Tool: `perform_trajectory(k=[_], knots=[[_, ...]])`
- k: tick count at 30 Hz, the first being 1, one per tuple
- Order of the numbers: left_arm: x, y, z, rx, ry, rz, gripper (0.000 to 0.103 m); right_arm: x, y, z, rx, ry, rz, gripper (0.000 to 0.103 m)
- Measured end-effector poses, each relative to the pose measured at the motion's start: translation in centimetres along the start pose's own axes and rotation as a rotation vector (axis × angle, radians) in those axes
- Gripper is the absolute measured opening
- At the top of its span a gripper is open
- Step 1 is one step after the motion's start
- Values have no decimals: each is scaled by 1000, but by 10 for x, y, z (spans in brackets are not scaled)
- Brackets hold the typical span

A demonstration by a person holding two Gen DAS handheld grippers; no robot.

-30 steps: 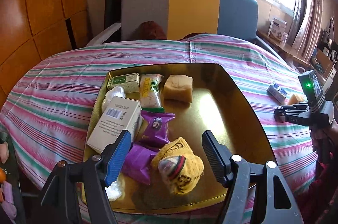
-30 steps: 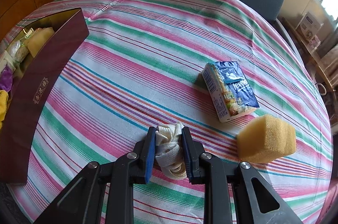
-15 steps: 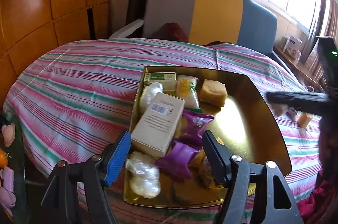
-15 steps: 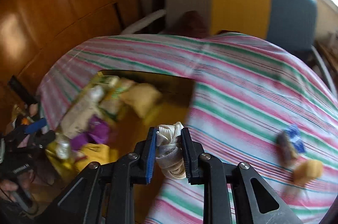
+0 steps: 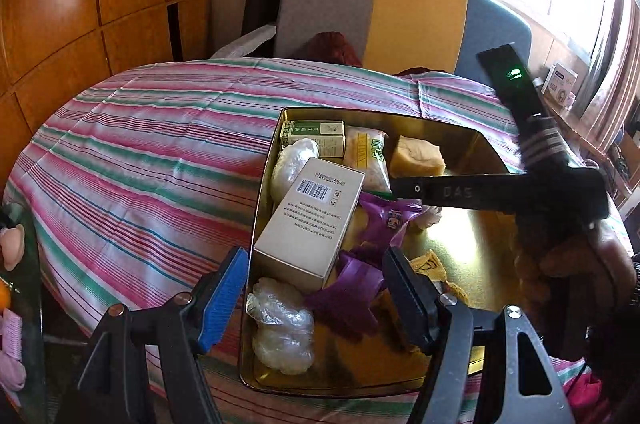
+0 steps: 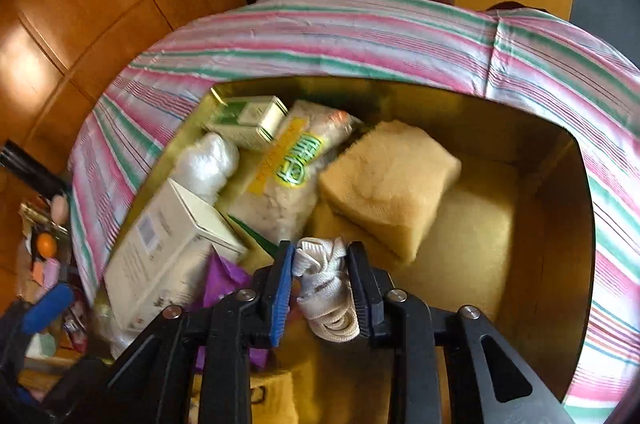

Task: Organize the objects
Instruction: 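Carry the white cloth bundle into the gold tray and open the right tool, then move the right tool back and grasp the second yellow sponge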

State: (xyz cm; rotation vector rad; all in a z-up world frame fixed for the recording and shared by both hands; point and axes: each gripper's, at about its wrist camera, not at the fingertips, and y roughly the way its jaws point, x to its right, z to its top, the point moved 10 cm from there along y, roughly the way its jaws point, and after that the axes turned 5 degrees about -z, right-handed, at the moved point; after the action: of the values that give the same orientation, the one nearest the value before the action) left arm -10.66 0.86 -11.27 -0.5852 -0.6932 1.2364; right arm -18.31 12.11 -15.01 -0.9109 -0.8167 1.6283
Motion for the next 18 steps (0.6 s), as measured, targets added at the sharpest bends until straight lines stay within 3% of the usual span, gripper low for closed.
perform_trajectory(k=[3,6,10,18], knots=[[1,-2,1,4,5,6,70,-4,-11,0,24,-2,30,47],[4,-4,1,9,15,6,70,-5,-28,0,60,1,32,49],[11,-8,3,18,30,-2,70,6,-55,-4,104,10,24,61],[36,-10,-1,9,77,-19,71,79,-115,-24,181,77,-72,67]])
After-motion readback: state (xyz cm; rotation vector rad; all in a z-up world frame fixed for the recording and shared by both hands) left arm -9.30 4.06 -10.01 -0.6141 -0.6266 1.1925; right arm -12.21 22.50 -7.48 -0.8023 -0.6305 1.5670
